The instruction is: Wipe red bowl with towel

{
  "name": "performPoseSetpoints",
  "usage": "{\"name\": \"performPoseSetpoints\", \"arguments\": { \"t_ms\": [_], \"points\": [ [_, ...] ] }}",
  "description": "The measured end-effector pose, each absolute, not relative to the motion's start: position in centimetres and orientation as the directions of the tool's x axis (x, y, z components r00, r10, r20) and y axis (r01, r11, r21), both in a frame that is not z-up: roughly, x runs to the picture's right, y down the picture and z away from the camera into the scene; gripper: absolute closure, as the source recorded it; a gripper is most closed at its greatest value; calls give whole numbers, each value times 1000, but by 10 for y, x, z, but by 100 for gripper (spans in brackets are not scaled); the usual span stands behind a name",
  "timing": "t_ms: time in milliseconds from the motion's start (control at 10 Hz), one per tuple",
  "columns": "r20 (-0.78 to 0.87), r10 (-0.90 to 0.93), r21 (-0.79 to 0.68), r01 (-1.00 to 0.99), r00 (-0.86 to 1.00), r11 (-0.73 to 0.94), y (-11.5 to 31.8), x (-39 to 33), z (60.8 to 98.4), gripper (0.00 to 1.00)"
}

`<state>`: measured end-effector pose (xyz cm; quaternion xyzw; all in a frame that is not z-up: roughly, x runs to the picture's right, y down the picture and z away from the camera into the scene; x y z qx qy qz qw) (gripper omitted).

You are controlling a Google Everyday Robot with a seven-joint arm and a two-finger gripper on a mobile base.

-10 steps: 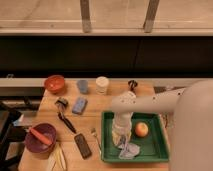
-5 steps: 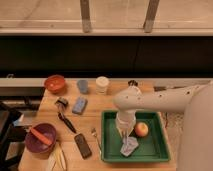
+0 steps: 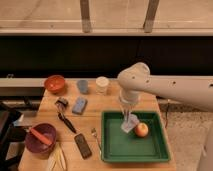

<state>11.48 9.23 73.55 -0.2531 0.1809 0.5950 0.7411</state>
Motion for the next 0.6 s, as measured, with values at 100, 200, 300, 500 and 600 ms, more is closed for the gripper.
{"name": "performPoseSetpoints", "arguments": {
  "t_ms": [100, 200, 300, 500, 600],
  "points": [
    [-532, 813, -176, -970, 236, 166, 71, 102, 737, 100],
    [-486, 836, -202, -963, 256, 177, 47, 81, 738, 100],
    [-442, 853, -235, -953, 278, 189, 27, 57, 738, 100],
    [-368, 869, -308, -925, 331, 222, -1, 14, 736, 100],
    [-355, 870, -329, -917, 341, 226, -5, 2, 735, 100]
  ]
}}
